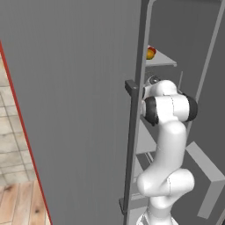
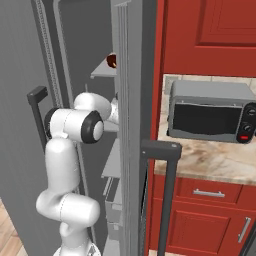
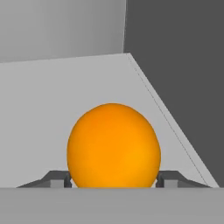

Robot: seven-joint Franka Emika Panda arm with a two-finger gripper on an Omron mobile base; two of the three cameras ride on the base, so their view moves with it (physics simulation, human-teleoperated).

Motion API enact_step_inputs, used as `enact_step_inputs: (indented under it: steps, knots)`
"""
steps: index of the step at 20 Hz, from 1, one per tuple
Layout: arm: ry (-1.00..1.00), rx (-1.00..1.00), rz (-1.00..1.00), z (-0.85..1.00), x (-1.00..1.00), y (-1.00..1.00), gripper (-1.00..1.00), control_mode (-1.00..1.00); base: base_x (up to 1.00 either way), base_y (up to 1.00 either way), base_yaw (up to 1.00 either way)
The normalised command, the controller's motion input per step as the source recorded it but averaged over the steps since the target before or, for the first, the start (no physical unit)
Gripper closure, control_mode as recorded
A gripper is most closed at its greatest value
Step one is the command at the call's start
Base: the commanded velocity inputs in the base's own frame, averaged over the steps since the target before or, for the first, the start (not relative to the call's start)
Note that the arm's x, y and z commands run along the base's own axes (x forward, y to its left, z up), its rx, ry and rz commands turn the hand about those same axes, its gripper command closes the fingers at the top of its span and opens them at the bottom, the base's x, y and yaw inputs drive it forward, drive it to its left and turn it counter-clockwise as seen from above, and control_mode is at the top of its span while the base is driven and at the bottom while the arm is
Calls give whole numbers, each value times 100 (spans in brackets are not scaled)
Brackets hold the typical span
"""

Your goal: Take the oranges from the second highest rack and move them to the highest rack where the bell pepper and steak are located, to maximize freezer space. Close the freezer door after rearranging.

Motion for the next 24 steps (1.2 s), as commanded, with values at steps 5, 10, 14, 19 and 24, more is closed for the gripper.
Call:
enact_step_inputs:
  steps: [5,10,14,19,24]
  knots:
    - [11,0,0,37,-23,-18,100,-100,0,0,0]
    - [6,0,0,3,-64,-15,100,-100,0,0,0]
    - [0,0,0,0,-84,-17,100,-100,0,0,0]
    - [-3,0,0,18,-94,-19,100,-100,0,0,0]
    - [-4,0,4,42,-100,-13,100,-100,0,0,0]
